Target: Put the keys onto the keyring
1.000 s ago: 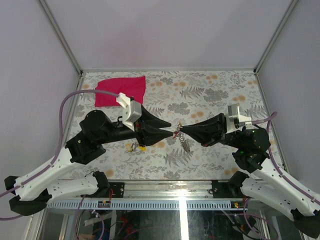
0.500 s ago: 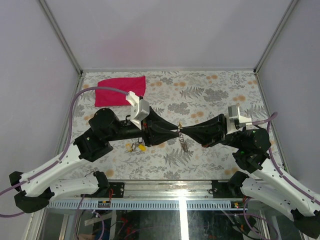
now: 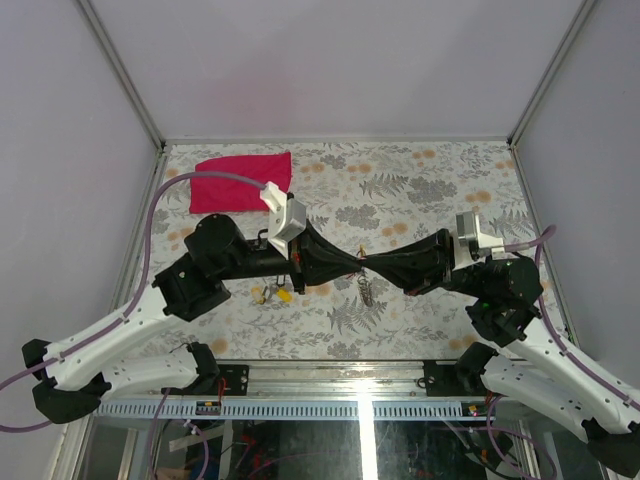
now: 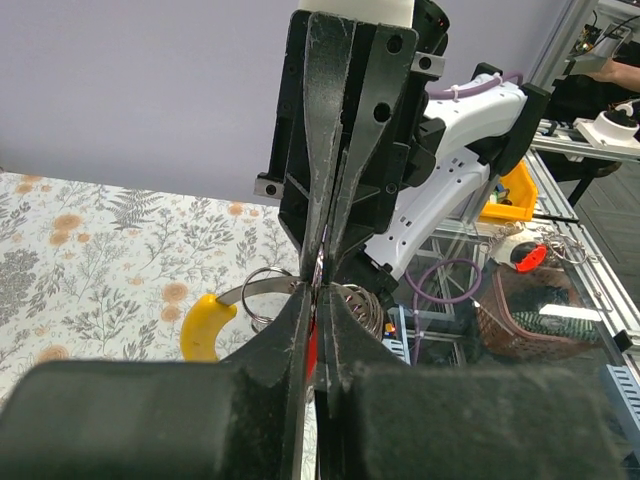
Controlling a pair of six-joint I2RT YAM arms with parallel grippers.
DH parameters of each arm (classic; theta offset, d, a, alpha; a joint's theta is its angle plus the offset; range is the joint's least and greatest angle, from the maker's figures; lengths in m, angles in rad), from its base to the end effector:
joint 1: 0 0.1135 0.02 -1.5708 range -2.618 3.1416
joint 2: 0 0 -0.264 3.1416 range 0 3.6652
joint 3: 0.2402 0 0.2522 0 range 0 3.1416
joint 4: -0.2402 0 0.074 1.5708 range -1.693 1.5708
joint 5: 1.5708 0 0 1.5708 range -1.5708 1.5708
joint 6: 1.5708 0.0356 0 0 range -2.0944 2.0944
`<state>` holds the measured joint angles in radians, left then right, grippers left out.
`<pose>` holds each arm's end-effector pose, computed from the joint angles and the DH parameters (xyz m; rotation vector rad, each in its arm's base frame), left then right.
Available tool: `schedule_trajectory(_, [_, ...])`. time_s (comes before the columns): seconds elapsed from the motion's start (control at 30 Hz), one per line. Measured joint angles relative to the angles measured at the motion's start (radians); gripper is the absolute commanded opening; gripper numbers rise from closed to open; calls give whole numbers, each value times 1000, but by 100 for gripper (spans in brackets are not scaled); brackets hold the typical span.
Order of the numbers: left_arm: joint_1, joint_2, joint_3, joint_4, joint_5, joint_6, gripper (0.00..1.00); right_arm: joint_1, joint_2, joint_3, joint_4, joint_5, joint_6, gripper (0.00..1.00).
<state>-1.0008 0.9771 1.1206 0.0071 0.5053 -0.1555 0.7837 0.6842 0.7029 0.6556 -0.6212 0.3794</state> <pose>0.0989 -0.1862 0.4425 1.0326 1.1908 -1.2859 0.0843 0.1132 0.4092 -0.8030 0.7946 1.3253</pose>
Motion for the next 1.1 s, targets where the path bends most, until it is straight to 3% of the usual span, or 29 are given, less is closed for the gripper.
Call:
schedule_trajectory(0.17, [0, 14, 43, -74, 10, 34, 0, 0, -12, 8, -44, 0, -26, 21])
schedule_trajectory(0.3, [0, 54, 164, -252, 13, 108, 0, 0, -37, 47, -146, 3, -85, 30])
schedule_trajectory(0.7, [0, 227, 499, -790, -52, 346, 0, 0, -65, 165, -524, 79, -243, 33])
schedule_trajectory(1.1, [-2, 352, 628, -1046, -161, 473, 0, 0, 13, 182, -703, 102, -293, 34])
